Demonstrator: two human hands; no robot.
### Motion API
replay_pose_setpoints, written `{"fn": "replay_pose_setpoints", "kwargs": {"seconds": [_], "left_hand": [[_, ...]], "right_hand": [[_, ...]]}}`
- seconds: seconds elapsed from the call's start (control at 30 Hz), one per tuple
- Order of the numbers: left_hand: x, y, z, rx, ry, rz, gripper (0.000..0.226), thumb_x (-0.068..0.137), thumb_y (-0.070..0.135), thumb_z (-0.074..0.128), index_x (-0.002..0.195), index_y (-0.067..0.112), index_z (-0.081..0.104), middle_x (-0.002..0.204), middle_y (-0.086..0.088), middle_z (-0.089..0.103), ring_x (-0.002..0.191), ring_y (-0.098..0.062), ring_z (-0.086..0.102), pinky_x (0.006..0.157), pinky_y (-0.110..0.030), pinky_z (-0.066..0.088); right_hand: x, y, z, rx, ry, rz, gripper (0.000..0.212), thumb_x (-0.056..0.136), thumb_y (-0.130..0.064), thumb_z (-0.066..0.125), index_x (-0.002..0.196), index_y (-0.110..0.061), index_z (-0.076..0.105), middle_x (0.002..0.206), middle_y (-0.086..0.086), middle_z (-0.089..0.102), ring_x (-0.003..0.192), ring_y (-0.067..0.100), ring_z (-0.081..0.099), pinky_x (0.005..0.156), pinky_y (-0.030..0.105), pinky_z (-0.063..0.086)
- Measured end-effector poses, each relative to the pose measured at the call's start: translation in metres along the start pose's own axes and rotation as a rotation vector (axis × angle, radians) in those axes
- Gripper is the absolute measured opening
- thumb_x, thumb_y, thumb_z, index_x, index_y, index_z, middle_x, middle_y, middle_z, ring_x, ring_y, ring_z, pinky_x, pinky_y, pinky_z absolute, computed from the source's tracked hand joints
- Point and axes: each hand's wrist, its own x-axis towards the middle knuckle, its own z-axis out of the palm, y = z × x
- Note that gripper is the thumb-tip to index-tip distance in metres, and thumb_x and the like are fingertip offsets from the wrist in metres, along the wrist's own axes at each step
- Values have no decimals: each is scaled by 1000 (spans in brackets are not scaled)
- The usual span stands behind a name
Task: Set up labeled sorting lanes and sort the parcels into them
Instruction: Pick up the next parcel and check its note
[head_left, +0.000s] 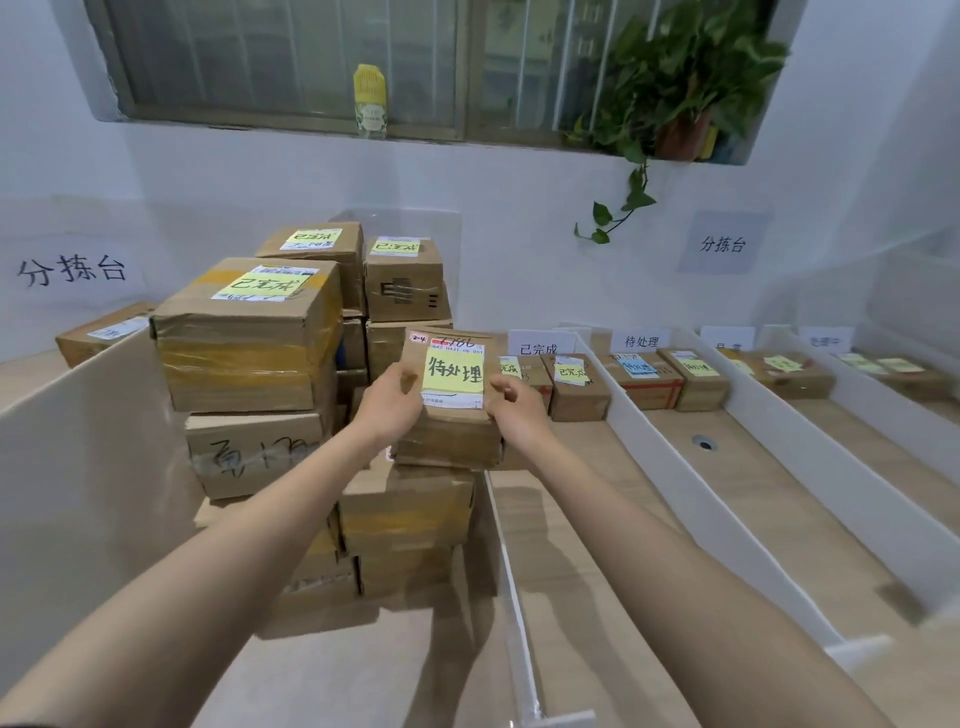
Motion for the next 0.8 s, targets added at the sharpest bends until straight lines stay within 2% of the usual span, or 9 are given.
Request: {"fn": "replay_pose_setpoints", "kwargs": {"seconds": [0.07,0.13,0.2,0.3,0.37,0.43,0.53,0.63,0.8], "left_hand": [[-1,11,15,-5,-3,30,49,96,33,52,140,16,39,143,-3,47,129,-24,44,96,-36,41],[-4,23,31,5,-1,66,45,98,29,51,139,15,41,142,-3,47,128,-22,45,88,-29,39],[-5,32,48,-7,-12,97,40,98,25,49,136,15,44,140,-2,49,123,-20,48,86,-24,38],[-5,45,74,-26,-69,128,36,98,20,48,134,17,46,135,-2,53,104,-14,51,72,-21,42],[-6,54,94,-14,-122,141,37,98,19,48,135,18,45,136,0,52,115,-18,52,82,-25,42],[-7,67,115,-16,-171,164,37,97,17,48,134,18,45,136,2,52,121,-20,50,83,-28,41],[-13,91,149,-26,-212,198,33,95,12,47,128,17,50,131,2,56,111,-18,55,81,-28,44],[-24,115,185,-52,-241,207,34,94,11,47,127,17,51,132,2,56,106,-15,57,83,-32,50],[-45,156,244,-26,-270,193,37,92,15,49,129,18,50,130,-1,56,116,-22,55,96,-41,48]], "right_hand": [[-2,5,-15,18,45,32,40,95,-6,45,133,-17,52,138,-1,50,123,17,49,102,33,44],[-4,9,-31,45,83,56,38,95,-5,46,130,-17,54,131,-1,54,113,16,53,100,36,47],[-9,14,-50,64,119,72,34,95,-5,47,125,-17,56,117,-4,57,101,14,54,94,33,50],[-16,23,-80,114,163,72,30,93,0,46,116,-16,58,96,-8,58,85,13,54,74,25,46],[-20,32,-102,117,190,91,29,93,-1,46,114,-16,59,98,-5,61,82,14,56,72,27,47],[-25,41,-125,123,224,112,27,93,-3,48,113,-17,60,99,-3,63,82,13,56,79,32,50],[-34,53,-165,126,288,118,25,95,-5,49,113,-18,58,94,-10,55,87,11,52,93,36,49],[-41,67,-208,112,323,115,32,94,-5,51,125,-12,56,111,-4,53,101,14,52,98,36,48],[-49,94,-279,126,357,114,31,93,-11,58,123,-14,58,125,1,59,115,21,56,100,38,47]]}}
